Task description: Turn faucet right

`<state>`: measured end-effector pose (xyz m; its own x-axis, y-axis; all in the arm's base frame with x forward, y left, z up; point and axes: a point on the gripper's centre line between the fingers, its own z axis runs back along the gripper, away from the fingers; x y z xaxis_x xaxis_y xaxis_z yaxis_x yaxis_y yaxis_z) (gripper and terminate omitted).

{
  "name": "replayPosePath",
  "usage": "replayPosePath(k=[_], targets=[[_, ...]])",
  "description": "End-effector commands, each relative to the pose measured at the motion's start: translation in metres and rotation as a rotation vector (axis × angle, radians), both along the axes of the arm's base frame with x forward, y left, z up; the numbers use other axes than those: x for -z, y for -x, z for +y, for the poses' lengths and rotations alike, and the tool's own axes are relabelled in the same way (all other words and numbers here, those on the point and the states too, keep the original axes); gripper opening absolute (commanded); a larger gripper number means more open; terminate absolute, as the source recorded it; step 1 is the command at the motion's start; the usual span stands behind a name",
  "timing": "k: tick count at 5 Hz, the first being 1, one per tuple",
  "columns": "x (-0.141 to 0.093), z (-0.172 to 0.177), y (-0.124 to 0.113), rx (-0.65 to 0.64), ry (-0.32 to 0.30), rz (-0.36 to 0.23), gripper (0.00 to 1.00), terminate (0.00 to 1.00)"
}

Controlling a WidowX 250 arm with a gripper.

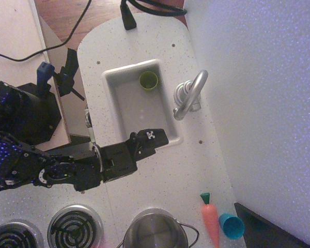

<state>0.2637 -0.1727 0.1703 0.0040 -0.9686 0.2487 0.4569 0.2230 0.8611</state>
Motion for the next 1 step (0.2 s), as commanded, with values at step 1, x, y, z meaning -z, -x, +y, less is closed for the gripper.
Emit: replayPosePath(k=[1], targets=[[-0.0107, -0.0003, -0.0018, -0.005, 0.015, -0.018, 1.00, 1.00]])
